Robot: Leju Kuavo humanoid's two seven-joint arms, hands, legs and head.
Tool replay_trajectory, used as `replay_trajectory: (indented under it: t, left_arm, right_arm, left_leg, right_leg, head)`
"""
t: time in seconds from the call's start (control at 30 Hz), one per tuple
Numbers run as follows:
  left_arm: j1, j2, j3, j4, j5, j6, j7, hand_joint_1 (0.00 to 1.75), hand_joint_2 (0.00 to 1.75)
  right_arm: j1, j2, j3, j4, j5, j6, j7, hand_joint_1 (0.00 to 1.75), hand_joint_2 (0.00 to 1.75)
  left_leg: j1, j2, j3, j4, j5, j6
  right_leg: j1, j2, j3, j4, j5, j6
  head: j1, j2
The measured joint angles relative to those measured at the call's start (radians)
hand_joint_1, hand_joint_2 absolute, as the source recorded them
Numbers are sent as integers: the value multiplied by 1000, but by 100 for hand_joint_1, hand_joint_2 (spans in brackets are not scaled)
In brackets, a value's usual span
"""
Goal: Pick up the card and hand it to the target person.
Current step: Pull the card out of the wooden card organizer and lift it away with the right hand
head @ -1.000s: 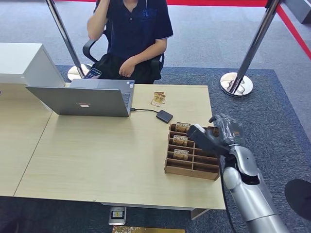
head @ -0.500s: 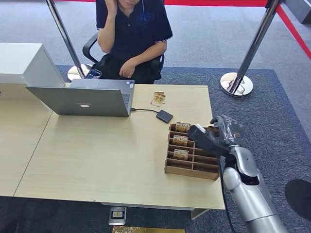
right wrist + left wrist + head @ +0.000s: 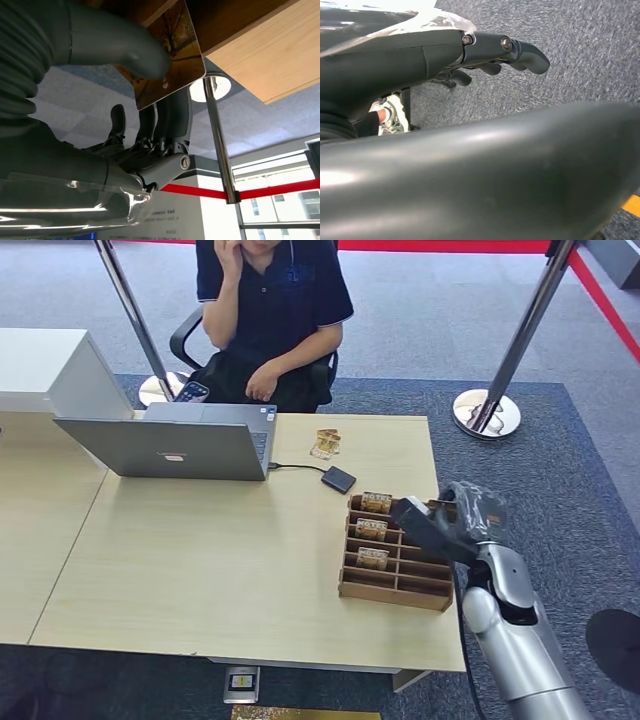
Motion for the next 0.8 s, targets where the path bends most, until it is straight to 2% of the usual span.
replay_trajectory:
  t: [0.17,0.8]
  left_arm:
    - [0,0,0,0,-1,-2,-3,0,0]
    - [0,2,-3,0,-7,-4,-3,0,0]
  right_arm:
    - [1,0,-4,-2,0,0,0,136,175]
    - [19,-1,-12,-31,10,-1,-10,142,175]
  left_leg:
    - [0,0,0,0,0,0]
    - [0,0,0,0,0,0]
  right_leg:
    - [0,0,0,0,0,0]
    - [0,0,0,0,0,0]
  head:
    - [0,0]
    - [0,0]
